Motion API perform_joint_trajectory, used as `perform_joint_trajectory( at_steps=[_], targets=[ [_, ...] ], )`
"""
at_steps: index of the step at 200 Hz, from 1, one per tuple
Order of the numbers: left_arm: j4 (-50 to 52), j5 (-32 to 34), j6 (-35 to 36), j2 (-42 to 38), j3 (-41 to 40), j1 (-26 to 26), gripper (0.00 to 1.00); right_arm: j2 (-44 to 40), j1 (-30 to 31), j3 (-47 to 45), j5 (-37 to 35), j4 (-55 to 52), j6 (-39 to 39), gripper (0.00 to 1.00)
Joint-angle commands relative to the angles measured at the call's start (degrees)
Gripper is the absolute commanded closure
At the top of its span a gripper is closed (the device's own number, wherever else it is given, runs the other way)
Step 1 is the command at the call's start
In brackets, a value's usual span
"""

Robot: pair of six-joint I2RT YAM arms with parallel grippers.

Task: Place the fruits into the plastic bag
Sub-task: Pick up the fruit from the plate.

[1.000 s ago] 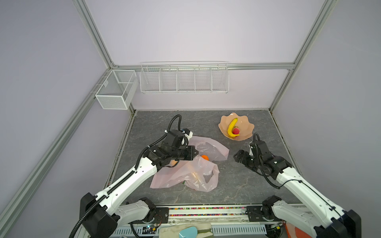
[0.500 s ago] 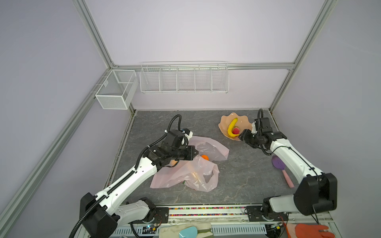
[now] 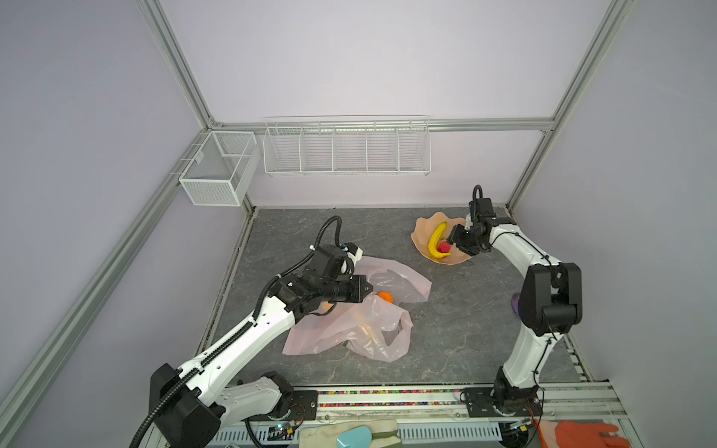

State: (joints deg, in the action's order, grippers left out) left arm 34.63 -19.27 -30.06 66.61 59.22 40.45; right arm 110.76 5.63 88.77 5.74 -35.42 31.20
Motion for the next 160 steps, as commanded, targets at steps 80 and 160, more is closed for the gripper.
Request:
perform_joint_trajectory(
  at_steps=[80,160],
  targets=[
    [1.1,1.3,-0.2,-1.7,-0.7,-0.3,1.00,13.9,-0.4,11.9,0.1,-2.5,-0.8,0.37],
    [1.1,1.2,-0.2,-1.4,-0.6,-0.3,1.00,18.1,-0.4,15.4,-0.3,-4.5,-0.9,0.41]
  ],
)
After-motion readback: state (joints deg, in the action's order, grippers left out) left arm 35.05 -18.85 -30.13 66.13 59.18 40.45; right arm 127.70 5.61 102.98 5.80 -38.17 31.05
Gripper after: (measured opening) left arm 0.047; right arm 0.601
